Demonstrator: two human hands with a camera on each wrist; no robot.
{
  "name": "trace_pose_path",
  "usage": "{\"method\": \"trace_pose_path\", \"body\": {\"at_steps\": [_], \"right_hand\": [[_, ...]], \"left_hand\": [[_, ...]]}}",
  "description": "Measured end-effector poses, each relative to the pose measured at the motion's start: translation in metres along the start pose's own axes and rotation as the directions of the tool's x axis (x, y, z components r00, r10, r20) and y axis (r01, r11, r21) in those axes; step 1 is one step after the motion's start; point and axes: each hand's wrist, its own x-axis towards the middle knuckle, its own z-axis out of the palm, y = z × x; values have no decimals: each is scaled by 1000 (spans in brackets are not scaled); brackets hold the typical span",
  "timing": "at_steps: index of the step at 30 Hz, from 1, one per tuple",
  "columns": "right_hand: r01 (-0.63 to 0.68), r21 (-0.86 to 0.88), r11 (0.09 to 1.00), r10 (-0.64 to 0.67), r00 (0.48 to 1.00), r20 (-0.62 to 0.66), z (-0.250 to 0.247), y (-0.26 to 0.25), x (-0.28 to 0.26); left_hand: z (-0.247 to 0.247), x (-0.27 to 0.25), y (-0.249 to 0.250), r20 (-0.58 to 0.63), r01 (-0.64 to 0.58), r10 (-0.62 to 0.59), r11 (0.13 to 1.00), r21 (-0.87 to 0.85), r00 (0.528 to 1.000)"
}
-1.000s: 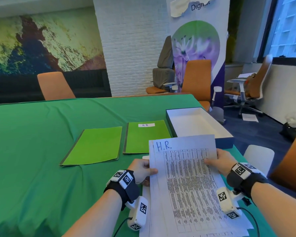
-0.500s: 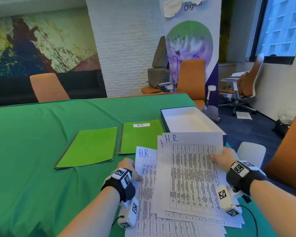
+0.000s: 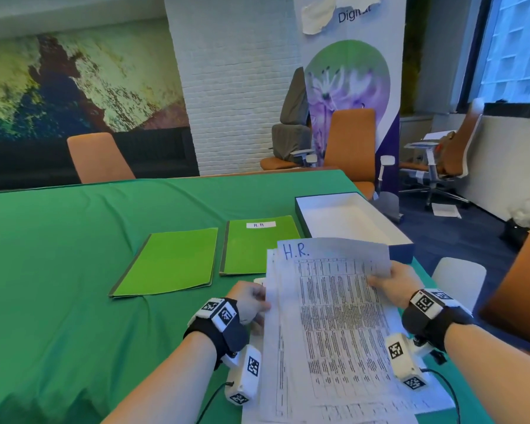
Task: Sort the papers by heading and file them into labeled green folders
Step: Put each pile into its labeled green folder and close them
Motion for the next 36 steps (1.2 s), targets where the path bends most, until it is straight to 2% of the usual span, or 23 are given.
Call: {"method": "trace_pose_path", "body": {"at_steps": [1,3,4,10,15,19,24,27,29,31,33,36], "right_hand": [[-9,-19,1000,9,1000,-22,-3,-1,0],[-25,-22,999,24,999,-44,-9,0,1],[-35,-20,999,34,998,-51,-11,1,1],[-100,21,995,101,993,-65,-20,7,2],[-101,75,992,105,994,-44,-18,9,3],[-103,168,980,108,994,-20,-10,8,3],[-146,213,966,128,987,93,1,7,2],[-90,119,989,83,995,62,4,9,5],[-62,-11,998,62,998,-7,1,9,7],[-88,-25,996,86,994,-62,-5,10,8],[-110,1,994,110,989,-103,-11,12,9],[-107,-36,994,102,988,-116,-15,14,9]], "left_hand": [[1,2,0,6,3,-4,987,159,1000],[2,2,-1,-6,66,-72,873,483,997],[2,2,-3,-26,108,-113,820,562,993],[1,9,-6,-93,210,-191,800,562,977],[0,7,-8,-182,197,-133,894,403,974],[-3,10,-13,-227,65,-50,996,57,973],[5,8,-5,-165,-128,106,983,-130,981],[12,7,-5,-66,-114,102,971,-210,993],[14,8,-7,-34,-81,78,989,-120,996],[13,9,-6,-4,-61,63,979,193,998],[12,9,-5,26,-4,-9,878,478,1000],[13,8,-4,-30,101,-103,804,586,994]]}}
